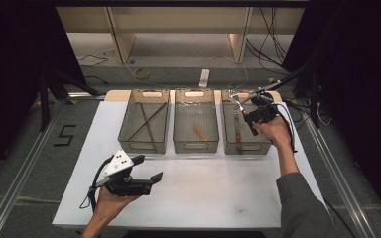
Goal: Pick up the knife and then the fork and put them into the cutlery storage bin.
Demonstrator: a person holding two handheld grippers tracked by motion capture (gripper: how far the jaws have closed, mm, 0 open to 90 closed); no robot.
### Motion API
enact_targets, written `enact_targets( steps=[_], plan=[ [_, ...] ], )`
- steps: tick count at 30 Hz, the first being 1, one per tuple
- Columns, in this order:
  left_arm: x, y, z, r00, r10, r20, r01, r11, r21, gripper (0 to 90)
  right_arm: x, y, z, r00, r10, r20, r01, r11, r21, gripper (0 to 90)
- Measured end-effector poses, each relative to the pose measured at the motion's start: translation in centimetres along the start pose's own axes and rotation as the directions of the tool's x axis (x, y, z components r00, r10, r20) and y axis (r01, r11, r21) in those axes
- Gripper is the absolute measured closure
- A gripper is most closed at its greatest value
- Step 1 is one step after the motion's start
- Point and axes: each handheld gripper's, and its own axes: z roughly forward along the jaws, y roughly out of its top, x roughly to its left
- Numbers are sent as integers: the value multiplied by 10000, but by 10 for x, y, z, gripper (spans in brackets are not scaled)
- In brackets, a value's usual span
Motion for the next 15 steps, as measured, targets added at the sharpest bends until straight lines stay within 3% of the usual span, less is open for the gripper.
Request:
enact_targets(
  steps=[15],
  plan=[
    [0, 0, 0, 10000, 14, 1, -14, 10000, 7, 152, -3, -10, 17, 9994, 327, 117, -332, 9983, 485, 768]
  ],
)
